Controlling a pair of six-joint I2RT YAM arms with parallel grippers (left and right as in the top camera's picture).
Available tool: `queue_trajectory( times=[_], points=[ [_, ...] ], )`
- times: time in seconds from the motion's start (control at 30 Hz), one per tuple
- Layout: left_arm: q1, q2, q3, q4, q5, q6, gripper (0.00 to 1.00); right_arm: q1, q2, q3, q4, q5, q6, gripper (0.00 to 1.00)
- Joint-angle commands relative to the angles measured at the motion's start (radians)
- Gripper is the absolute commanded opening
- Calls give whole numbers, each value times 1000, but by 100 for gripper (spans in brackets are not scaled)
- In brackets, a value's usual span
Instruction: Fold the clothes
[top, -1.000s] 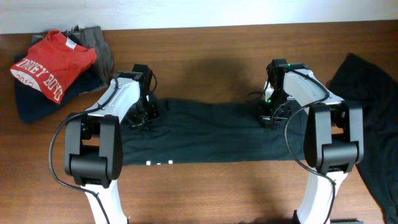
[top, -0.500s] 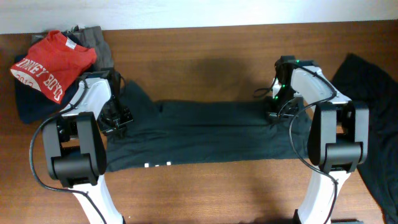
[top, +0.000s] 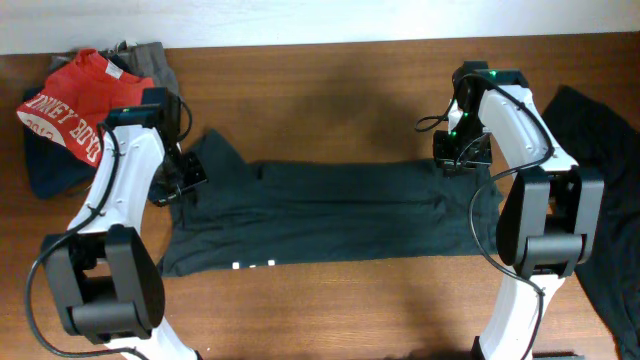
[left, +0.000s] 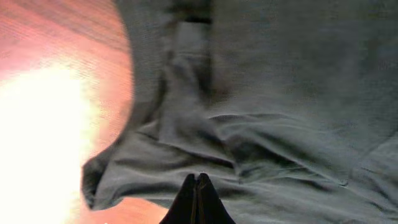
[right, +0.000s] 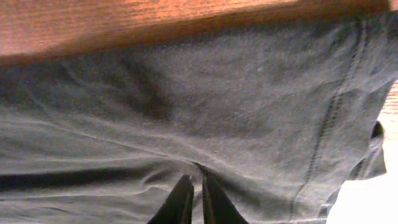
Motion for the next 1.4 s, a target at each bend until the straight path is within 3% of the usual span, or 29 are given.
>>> queue_trajectory(
  times=[0.0,0.3,0.97,1.37],
  points=[
    [-27,18,-19,29,58,14,2,-12,9,-48,33,42,-8,13],
    [-75,113,-103,206,108,21,2,-66,12,-144,80,42,-3,13],
    [-3,250,-119,204,-33,22,5,-145,12,-197,175,64,-4,17],
    [75,251,-119,164,-60,24,5,-145,12,-198,214,65,-3,9]
  ],
)
